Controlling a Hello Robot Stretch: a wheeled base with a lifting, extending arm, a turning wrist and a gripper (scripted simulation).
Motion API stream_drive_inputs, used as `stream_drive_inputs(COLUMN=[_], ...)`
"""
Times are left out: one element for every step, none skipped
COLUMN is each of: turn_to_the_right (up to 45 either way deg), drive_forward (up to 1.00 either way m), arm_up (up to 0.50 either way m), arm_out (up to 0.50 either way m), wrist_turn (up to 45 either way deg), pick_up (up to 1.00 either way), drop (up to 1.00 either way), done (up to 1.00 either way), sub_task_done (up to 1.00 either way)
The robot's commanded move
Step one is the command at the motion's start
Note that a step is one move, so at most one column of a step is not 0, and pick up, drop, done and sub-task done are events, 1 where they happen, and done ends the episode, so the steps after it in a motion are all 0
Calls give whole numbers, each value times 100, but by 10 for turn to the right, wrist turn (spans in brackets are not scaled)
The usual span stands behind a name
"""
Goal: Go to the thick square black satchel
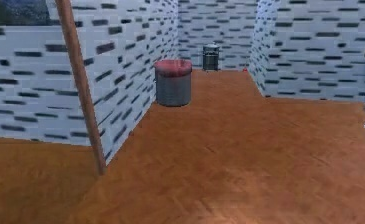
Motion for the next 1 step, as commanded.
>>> stream_drive_inputs(turn_to_the_right=[30], drive_forward=[0], arm_up=[0], arm_out=[0], wrist_turn=[0], pick_up=[0], drop=[0], done=[0], sub_task_done=[0])
